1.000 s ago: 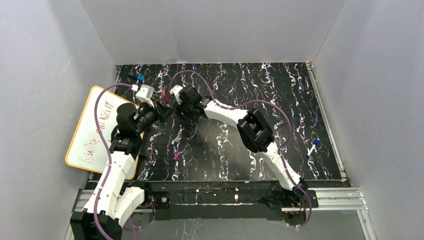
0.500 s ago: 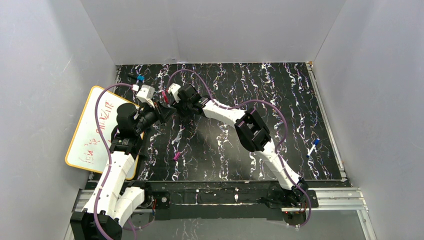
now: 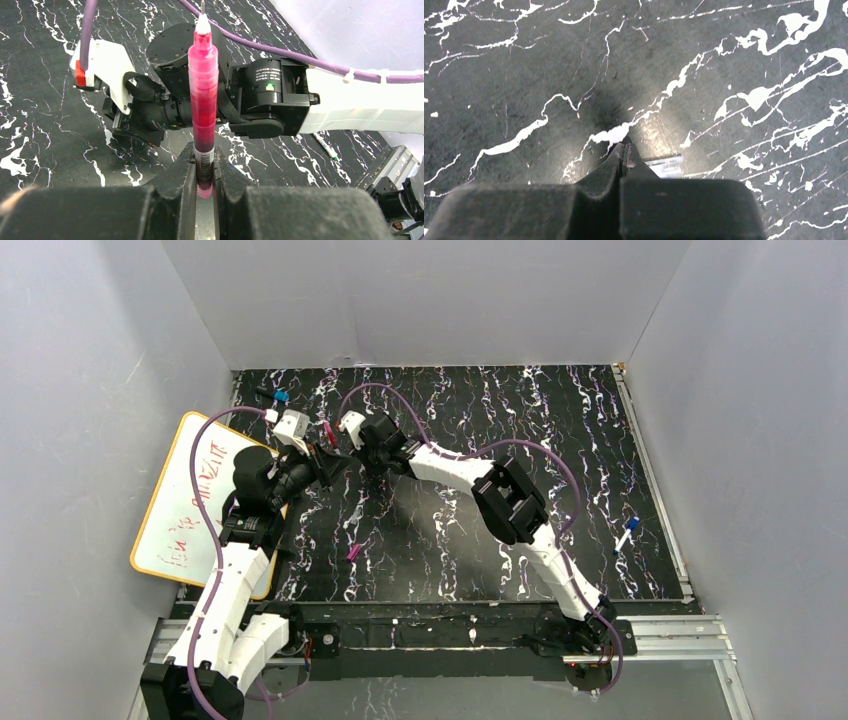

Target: Insert the pens into the pen caps

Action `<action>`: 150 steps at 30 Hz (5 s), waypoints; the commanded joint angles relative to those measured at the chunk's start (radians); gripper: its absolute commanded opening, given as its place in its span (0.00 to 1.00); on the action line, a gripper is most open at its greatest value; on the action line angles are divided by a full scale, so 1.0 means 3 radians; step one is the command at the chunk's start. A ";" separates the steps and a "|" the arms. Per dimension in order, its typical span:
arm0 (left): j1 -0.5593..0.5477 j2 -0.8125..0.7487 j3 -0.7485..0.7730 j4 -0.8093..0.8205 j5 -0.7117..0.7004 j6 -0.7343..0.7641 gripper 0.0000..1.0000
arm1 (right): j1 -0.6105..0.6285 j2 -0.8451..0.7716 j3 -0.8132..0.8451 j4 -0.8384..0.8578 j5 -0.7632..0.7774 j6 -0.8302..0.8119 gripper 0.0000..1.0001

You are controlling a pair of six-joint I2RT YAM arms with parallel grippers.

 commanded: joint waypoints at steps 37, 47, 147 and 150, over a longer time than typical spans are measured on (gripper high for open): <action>0.0018 -0.0011 0.0094 -0.0005 0.0066 0.0046 0.00 | -0.0246 -0.0892 -0.0339 -0.0436 0.0725 0.3285 0.82; 0.0019 -0.0039 0.0099 -0.0024 0.0036 0.0050 0.00 | -0.0329 -0.0431 0.0454 -0.1573 0.0724 0.5118 0.67; 0.0009 -0.0026 0.0150 -0.0127 0.0040 0.0194 0.00 | -0.0318 0.0134 0.0760 -0.0360 -0.0268 0.0740 0.55; 0.0009 -0.0029 0.0146 -0.0133 0.0044 0.0197 0.00 | -0.0317 0.0162 0.0698 -0.0146 -0.0137 0.0698 0.55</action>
